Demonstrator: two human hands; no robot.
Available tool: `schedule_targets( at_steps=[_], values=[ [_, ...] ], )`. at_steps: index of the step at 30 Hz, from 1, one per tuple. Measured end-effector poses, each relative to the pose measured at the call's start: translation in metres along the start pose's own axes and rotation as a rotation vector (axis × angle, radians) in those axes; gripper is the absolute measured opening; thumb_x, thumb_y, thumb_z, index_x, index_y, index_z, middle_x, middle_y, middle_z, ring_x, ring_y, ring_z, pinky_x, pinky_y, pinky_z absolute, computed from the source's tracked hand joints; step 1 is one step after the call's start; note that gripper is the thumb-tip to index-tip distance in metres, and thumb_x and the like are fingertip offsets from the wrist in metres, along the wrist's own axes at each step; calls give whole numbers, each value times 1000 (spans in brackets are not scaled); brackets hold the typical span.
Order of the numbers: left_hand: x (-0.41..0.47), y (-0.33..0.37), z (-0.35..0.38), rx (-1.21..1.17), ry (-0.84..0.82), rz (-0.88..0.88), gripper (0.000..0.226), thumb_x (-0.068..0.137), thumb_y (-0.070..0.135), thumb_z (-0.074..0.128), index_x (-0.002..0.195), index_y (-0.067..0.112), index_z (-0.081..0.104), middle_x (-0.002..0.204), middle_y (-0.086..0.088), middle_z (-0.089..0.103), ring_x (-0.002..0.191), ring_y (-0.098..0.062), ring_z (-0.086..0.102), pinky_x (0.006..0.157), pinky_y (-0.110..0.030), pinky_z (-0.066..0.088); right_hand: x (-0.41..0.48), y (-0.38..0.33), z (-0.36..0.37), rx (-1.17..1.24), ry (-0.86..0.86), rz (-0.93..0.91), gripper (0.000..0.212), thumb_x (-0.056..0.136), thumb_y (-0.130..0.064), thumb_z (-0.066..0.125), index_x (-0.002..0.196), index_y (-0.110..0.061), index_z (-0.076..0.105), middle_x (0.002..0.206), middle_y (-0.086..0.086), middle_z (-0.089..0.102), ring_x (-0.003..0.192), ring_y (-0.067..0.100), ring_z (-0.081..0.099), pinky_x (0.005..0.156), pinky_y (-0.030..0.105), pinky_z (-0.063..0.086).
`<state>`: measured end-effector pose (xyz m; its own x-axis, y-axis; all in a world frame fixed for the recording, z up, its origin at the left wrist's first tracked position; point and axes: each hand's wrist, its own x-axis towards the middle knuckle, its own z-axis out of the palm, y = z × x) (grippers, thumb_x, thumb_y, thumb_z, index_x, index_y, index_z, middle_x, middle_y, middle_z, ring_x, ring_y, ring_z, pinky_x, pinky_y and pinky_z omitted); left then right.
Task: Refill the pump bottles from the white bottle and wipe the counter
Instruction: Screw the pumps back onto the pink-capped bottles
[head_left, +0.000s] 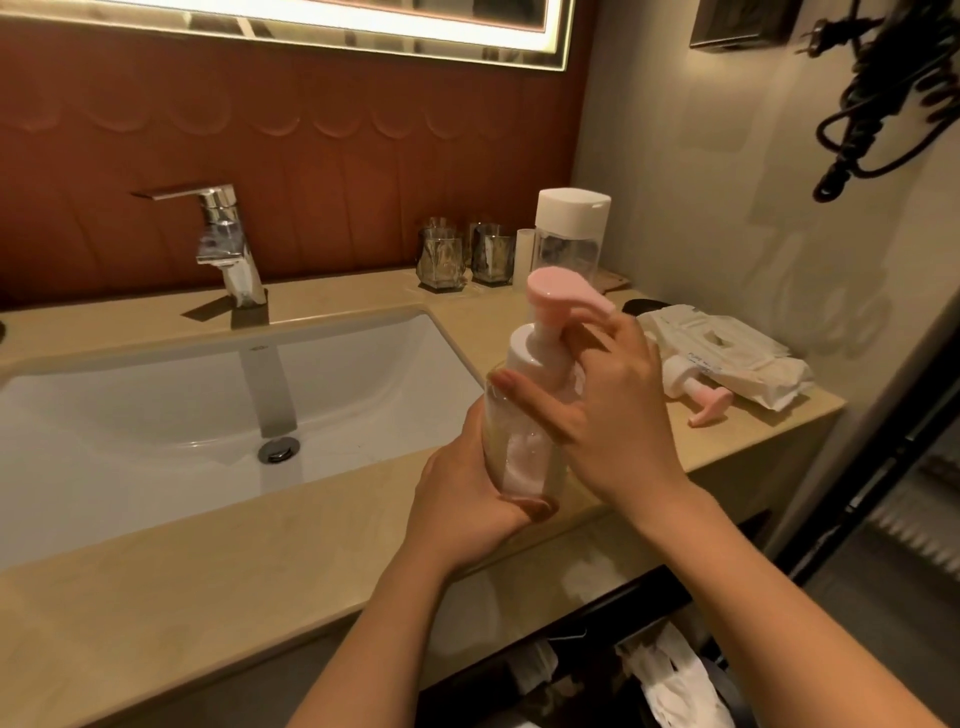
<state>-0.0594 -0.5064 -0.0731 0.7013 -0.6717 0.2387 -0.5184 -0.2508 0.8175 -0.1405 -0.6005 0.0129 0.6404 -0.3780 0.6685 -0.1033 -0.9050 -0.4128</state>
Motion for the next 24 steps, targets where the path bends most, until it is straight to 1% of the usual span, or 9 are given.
schedule_targets(
  at_steps=[5,9,11,13,16,17,19,21,24],
  values=[
    [1,-2,0,19,13,-5,77,47,50,81,113,48,41,97,17,62,88,-6,61,75,-36,56,-13,-2,-4,228,29,74,56,87,-52,50,125,-13,57,117,-16,40,125,10,37,105,40,33],
    [2,-5,2,47,50,-13,71,45,54,78,108,43,45,97,14,59,88,-8,57,73,-37,55,-7,2,-6,227,141,99,50,73,-49,69,115,-22,64,111,-8,53,114,15,48,96,47,42],
    [2,-5,2,65,56,-24,71,46,56,77,107,43,44,97,13,57,88,-7,54,73,-36,54,-1,2,-7,169,202,102,52,64,-57,68,103,-22,68,101,-5,56,103,14,47,87,38,42],
    [2,-5,2,68,54,-34,71,45,58,77,105,46,41,98,13,56,89,-7,53,74,-36,54,6,0,-5,77,176,84,53,60,-67,62,92,-24,60,93,-10,51,94,11,39,76,22,34],
    [1,-4,2,64,43,-47,72,45,58,79,101,53,35,101,13,55,90,-6,54,77,-35,54,14,-1,0,-5,30,77,68,63,-79,53,101,-23,46,105,-6,44,100,10,32,80,10,28],
    [1,-4,2,63,41,-46,73,45,57,81,101,54,34,101,14,55,90,-6,54,77,-35,54,15,0,2,43,-29,81,70,68,-78,52,110,-22,45,116,-4,41,110,10,29,90,11,29],
    [1,-3,2,62,39,-41,73,46,56,81,102,53,34,101,14,55,90,-6,54,77,-35,54,14,2,5,210,-139,80,63,80,-64,44,129,-24,39,142,-8,26,133,7,14,111,36,26],
    [1,-3,2,58,39,-37,72,47,56,80,102,52,35,100,15,54,89,-5,53,77,-34,54,12,2,6,356,-219,89,54,85,-52,37,134,-31,34,153,-11,12,142,9,3,114,51,17],
    [0,-3,1,61,45,-30,70,48,55,79,103,49,37,98,15,54,89,-4,52,75,-34,53,9,2,1,481,-243,97,44,90,-44,40,131,-30,41,142,-4,39,132,9,33,107,47,33]
  ],
)
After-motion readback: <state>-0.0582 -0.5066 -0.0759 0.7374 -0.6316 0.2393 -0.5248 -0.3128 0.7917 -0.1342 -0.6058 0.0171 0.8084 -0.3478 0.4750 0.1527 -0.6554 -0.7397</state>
